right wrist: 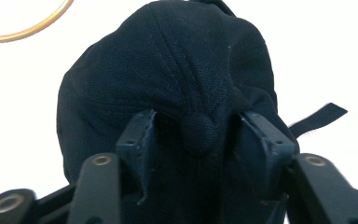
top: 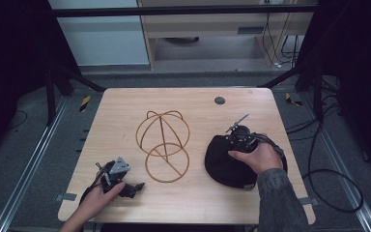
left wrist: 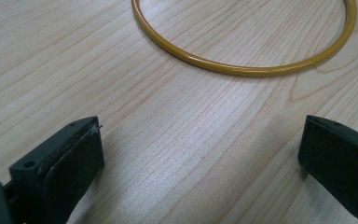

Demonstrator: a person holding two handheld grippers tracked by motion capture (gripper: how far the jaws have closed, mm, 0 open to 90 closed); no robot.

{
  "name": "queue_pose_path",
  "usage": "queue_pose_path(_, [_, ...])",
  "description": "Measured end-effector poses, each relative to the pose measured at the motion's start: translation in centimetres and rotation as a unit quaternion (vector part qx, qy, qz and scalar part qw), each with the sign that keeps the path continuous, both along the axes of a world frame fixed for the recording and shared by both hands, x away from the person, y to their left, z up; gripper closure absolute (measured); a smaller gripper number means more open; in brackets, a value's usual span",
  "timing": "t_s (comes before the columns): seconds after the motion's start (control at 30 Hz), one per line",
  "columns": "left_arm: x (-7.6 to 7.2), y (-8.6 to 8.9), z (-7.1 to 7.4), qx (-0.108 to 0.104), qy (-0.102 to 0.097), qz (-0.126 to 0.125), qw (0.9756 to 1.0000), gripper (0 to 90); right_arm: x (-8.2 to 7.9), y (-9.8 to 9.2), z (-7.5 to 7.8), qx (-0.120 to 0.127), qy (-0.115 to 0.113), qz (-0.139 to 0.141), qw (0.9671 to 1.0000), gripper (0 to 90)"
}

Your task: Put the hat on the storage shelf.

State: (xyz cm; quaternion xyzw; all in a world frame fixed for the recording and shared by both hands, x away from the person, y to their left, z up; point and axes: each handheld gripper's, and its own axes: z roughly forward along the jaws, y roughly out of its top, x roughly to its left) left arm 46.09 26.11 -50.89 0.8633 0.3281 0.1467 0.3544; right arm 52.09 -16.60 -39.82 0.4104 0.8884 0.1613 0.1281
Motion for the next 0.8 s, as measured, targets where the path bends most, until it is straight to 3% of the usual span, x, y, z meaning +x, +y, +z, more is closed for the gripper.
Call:
queue_pose_path(0.27, [0.0, 0.0, 0.0, 0.000, 0.000, 0.000, 1.0000, 0.0, 0.2, 0.0, 0.1, 0.006, -0.001, 0.010, 0.9999, 74.9])
queue_pose_path(0.8, [0.0, 0.0, 0.0, 0.000, 0.000, -0.001, 1.0000, 0.0, 0.0, 0.3, 1.1, 0.008, -0.004, 0.021, 0.9997, 77.9])
